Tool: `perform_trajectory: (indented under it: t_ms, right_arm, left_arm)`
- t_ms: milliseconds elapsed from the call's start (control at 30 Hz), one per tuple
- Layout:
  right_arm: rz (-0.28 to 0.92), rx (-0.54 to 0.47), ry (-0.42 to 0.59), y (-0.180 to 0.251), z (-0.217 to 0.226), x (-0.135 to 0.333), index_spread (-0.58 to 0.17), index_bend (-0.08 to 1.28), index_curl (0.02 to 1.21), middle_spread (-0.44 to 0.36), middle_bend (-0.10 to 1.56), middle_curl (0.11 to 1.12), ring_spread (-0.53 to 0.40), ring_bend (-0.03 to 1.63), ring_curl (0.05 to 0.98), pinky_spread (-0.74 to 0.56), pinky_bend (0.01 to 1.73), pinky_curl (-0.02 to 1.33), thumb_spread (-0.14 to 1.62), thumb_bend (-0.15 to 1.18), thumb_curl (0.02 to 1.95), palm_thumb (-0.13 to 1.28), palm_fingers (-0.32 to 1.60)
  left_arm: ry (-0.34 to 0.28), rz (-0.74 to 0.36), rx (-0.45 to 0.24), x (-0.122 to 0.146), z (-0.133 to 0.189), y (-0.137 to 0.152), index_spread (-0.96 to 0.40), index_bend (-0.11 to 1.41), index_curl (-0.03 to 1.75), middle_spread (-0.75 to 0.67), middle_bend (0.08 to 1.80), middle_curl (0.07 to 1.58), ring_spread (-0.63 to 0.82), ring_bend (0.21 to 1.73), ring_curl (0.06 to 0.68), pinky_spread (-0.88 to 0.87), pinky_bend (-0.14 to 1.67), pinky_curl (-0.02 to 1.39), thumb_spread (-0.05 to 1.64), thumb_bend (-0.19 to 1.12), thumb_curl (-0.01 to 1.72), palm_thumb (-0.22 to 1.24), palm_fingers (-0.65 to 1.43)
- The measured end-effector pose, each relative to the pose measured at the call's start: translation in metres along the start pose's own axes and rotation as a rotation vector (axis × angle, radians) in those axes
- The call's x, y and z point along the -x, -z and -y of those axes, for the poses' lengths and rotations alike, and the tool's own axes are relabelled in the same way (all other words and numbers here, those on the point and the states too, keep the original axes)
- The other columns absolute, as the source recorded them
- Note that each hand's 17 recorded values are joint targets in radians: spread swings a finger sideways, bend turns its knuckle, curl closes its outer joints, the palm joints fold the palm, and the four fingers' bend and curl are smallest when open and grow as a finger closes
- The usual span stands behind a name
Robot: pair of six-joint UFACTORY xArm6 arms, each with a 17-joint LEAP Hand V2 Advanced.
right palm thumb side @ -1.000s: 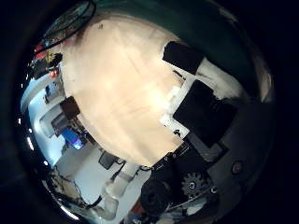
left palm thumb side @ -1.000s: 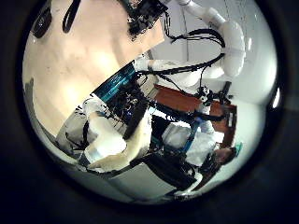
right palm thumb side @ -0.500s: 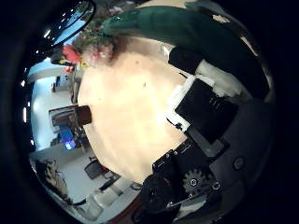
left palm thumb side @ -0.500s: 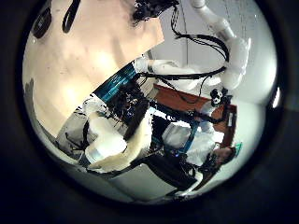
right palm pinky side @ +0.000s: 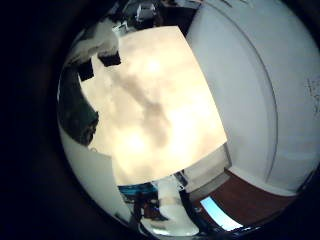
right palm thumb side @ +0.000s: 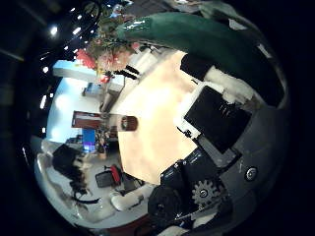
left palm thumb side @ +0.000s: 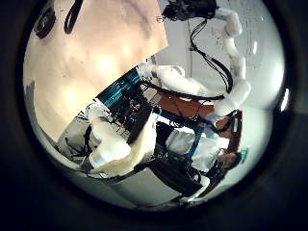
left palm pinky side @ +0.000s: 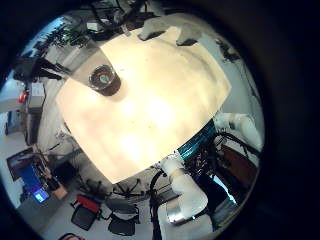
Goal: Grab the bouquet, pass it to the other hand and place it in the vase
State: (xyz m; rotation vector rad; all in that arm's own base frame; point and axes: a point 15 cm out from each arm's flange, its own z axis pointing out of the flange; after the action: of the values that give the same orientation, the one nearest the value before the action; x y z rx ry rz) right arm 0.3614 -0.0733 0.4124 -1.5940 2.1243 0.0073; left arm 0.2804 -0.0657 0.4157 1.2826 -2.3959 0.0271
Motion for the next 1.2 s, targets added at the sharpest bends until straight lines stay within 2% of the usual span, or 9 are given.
perform_trajectory:
  t_ms: [267,400,533,667,733,933,1033,1200]
  right_arm:
    - [0.342,-0.112,0.092,0.064,-0.010,0.062,-0.266,1.12,0.96,-0.128,1.35,0.81,-0.181,1.47,0.668,-0.17,1.45,0.53,0.85,0.03,0.95,1.16,1.15]
    - [0.460,-0.149,0.130,0.087,-0.013,0.081,-0.257,1.13,0.95,-0.126,1.36,0.79,-0.179,1.47,0.668,-0.17,1.44,0.56,0.84,0.02,0.98,1.15,1.15]
    - [0.625,-0.144,0.180,0.108,-0.021,0.118,-0.250,1.14,0.94,-0.124,1.37,0.78,-0.179,1.48,0.671,-0.18,1.42,0.58,0.84,0.01,1.01,1.15,1.15]
    - [0.746,-0.116,0.236,0.124,-0.035,0.141,-0.245,1.15,0.93,-0.123,1.37,0.78,-0.179,1.48,0.672,-0.18,1.41,0.60,0.84,0.01,1.03,1.16,1.15]
    - [0.805,-0.098,0.266,0.129,-0.042,0.156,-0.243,1.15,0.92,-0.123,1.37,0.77,-0.178,1.48,0.672,-0.19,1.40,0.61,0.84,0.00,1.04,1.16,1.15]
    - [0.861,-0.054,0.331,0.123,-0.059,0.174,-0.237,1.16,0.91,-0.122,1.38,0.76,-0.177,1.48,0.671,-0.18,1.38,0.64,0.84,-0.01,1.06,1.16,1.15]
    - [0.884,-0.018,0.362,0.113,-0.069,0.182,-0.235,1.17,0.91,-0.122,1.39,0.76,-0.178,1.48,0.671,-0.18,1.37,0.65,0.84,-0.01,1.07,1.15,1.15]
    - [0.916,0.036,0.412,0.098,-0.090,0.195,-0.232,1.18,0.90,-0.121,1.39,0.76,-0.178,1.48,0.671,-0.19,1.36,0.68,0.84,-0.01,1.09,1.15,1.15]
  left_arm:
    - [0.028,-0.174,-0.115,-0.010,0.016,0.020,0.01,0.18,0.39,0.28,0.19,0.32,0.50,0.48,0.191,0.57,0.32,0.15,1.19,-0.02,0.29,0.27,0.24]
    - [0.006,-0.272,-0.163,-0.026,0.021,0.030,0.02,0.18,0.39,0.28,0.19,0.32,0.50,0.49,0.190,0.57,0.33,0.15,1.19,-0.02,0.29,0.27,0.24]
    - [-0.007,-0.356,-0.239,-0.036,0.027,0.045,0.04,0.17,0.38,0.28,0.19,0.32,0.50,0.49,0.191,0.57,0.34,0.15,1.18,-0.02,0.29,0.26,0.23]
    - [-0.040,-0.465,-0.294,-0.054,0.039,0.058,0.06,0.17,0.37,0.29,0.19,0.32,0.50,0.50,0.192,0.57,0.35,0.15,1.16,-0.02,0.29,0.25,0.22]
    - [-0.045,-0.528,-0.343,-0.058,0.042,0.070,0.07,0.17,0.37,0.30,0.20,0.33,0.50,0.51,0.193,0.57,0.35,0.15,1.15,-0.02,0.29,0.24,0.22]
    - [-0.096,-0.742,-0.447,-0.088,0.056,0.105,0.10,0.17,0.35,0.32,0.20,0.33,0.50,0.52,0.192,0.56,0.37,0.16,1.10,-0.02,0.30,0.25,0.21]
    - [-0.098,-0.845,-0.490,-0.092,0.056,0.122,0.11,0.16,0.35,0.33,0.20,0.34,0.50,0.53,0.192,0.56,0.37,0.16,1.08,-0.02,0.31,0.25,0.20]
    - [-0.121,-0.959,-0.500,-0.105,0.063,0.134,0.13,0.17,0.34,0.34,0.20,0.34,0.51,0.54,0.192,0.56,0.38,0.16,1.05,-0.03,0.31,0.25,0.19]
